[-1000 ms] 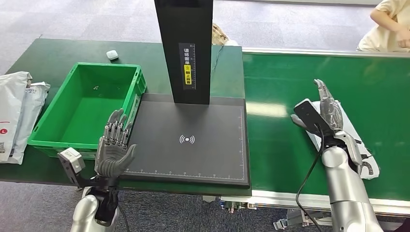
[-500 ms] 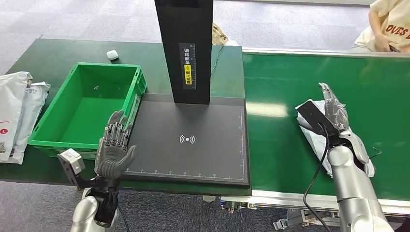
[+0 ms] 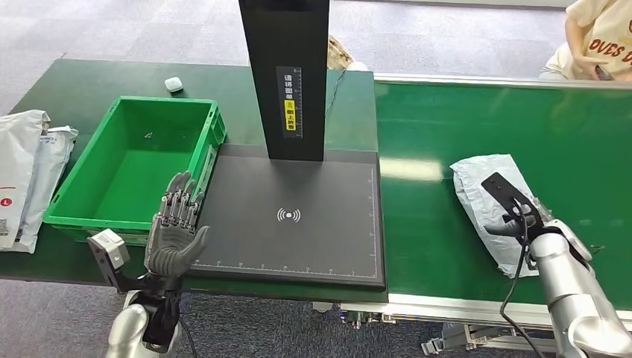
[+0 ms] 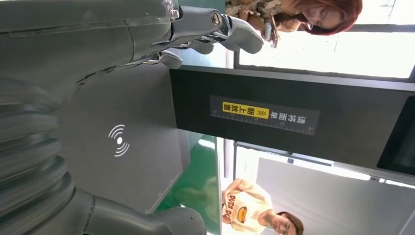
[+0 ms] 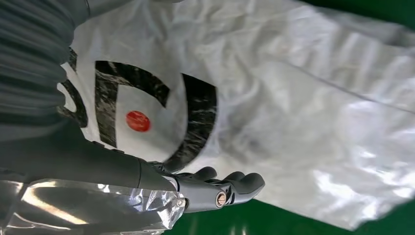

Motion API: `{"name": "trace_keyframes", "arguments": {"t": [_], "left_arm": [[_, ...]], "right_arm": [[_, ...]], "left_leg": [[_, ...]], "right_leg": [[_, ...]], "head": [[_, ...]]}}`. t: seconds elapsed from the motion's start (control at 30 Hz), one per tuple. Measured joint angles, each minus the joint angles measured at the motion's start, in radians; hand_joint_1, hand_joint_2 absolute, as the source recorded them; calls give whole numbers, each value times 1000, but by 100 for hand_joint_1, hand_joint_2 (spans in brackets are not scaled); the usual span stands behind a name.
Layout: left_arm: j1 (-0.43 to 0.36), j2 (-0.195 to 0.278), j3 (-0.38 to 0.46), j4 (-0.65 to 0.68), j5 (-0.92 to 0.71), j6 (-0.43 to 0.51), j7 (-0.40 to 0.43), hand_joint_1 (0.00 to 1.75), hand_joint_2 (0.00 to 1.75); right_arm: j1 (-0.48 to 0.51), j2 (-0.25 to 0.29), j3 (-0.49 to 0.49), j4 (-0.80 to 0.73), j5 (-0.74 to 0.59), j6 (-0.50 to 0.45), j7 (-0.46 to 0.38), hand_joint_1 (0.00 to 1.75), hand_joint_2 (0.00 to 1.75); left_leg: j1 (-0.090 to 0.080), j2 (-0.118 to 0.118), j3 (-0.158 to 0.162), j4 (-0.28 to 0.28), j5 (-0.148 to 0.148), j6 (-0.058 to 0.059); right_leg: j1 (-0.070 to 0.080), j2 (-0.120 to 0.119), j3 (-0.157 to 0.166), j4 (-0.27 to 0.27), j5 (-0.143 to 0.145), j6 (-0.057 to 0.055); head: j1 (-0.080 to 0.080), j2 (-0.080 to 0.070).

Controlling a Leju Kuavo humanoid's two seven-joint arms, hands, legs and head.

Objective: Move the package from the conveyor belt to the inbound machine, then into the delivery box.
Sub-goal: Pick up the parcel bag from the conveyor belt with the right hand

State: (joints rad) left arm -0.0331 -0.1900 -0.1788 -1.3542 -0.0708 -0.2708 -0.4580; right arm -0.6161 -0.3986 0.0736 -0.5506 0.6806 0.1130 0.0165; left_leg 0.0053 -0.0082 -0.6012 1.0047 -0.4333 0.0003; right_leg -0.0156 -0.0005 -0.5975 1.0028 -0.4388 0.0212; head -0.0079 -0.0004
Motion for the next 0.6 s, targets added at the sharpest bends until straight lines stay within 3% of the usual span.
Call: {"name": "trace_keyframes", "arguments": {"t": [0.37,0.5,0.6], "left_arm": [[-2,9,-6,4,9,9,-7,0,175],[-2,11,-12,6,12,14,-8,0,175],[-3,12,-15,12,12,18,-8,0,175]], "right_arm": [[-35,-15,11,134,42,48,59,0,175],[-52,-19,36,156,72,110,80,169,175],[-58,-22,56,167,84,134,82,175,175]], "left_leg": [[0,1,0,0,0,0],[0,1,0,0,0,0],[0,1,0,0,0,0]], "right_leg": [[1,1,0,0,0,0],[0,0,0,0,0,0],[0,0,0,0,0,0]], "head": [[0,0],[0,0],[0,0]]}}
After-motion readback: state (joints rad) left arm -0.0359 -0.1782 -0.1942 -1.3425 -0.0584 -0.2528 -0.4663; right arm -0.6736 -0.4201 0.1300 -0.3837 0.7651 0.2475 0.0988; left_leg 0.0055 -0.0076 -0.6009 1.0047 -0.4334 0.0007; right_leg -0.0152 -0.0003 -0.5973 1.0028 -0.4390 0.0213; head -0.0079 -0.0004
